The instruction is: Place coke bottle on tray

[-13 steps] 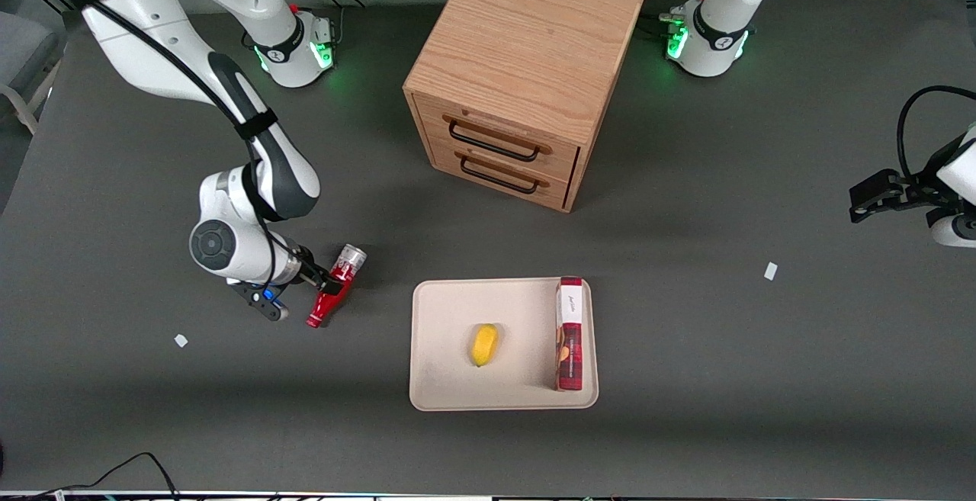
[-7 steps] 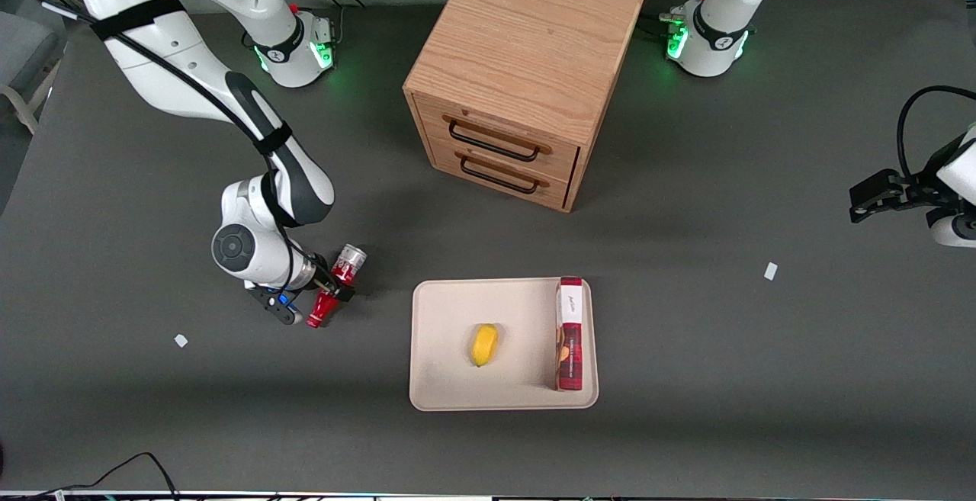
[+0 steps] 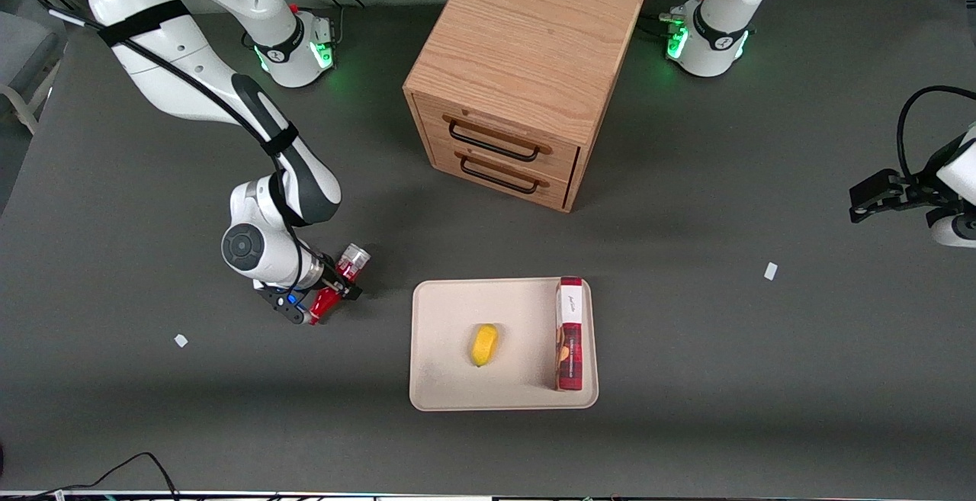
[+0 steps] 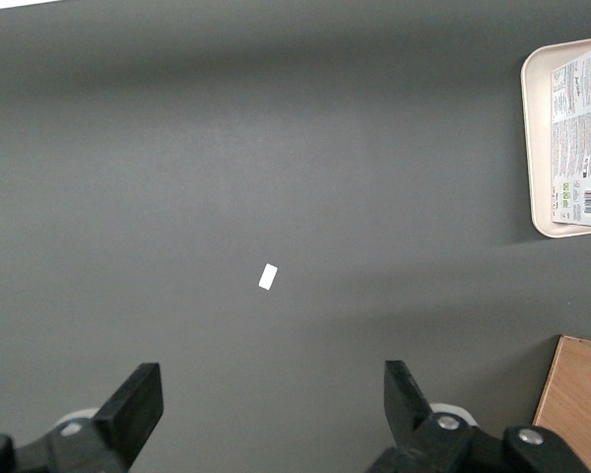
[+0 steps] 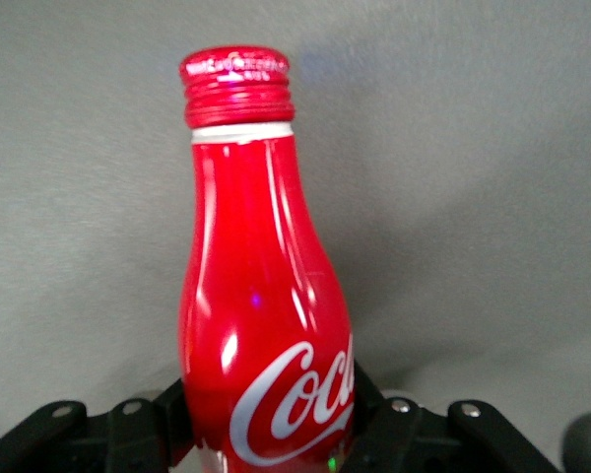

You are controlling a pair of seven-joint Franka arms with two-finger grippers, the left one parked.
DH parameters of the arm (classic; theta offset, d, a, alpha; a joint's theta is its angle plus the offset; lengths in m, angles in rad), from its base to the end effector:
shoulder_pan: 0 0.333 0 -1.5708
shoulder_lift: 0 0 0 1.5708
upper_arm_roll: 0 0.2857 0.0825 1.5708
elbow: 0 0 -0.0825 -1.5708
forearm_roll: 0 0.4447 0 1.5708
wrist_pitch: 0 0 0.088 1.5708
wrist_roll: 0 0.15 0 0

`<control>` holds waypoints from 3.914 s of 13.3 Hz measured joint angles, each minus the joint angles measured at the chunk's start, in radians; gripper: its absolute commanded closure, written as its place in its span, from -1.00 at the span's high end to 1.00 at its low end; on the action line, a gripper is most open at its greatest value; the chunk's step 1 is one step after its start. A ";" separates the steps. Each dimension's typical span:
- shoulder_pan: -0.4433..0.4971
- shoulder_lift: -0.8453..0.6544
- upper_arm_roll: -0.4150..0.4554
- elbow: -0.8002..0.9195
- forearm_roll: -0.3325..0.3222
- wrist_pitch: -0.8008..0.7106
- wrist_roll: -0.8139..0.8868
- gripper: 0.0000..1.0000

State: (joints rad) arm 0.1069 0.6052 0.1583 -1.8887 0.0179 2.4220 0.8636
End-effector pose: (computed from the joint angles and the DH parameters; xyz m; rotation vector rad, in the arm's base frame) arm 0.6192 0.1753 0.0651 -2.9304 0.9663 0.1694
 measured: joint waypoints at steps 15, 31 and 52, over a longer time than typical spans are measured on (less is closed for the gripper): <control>0.042 0.220 0.231 0.764 -0.044 -0.404 -0.297 -1.00; 0.086 0.527 0.235 0.802 -0.121 -0.068 -0.217 1.00; -0.038 -0.411 -0.052 0.703 -0.044 -1.139 -0.421 1.00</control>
State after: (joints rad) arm 0.0693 0.1945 0.1066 -1.1853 -0.0257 1.2835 0.4429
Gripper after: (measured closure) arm 0.000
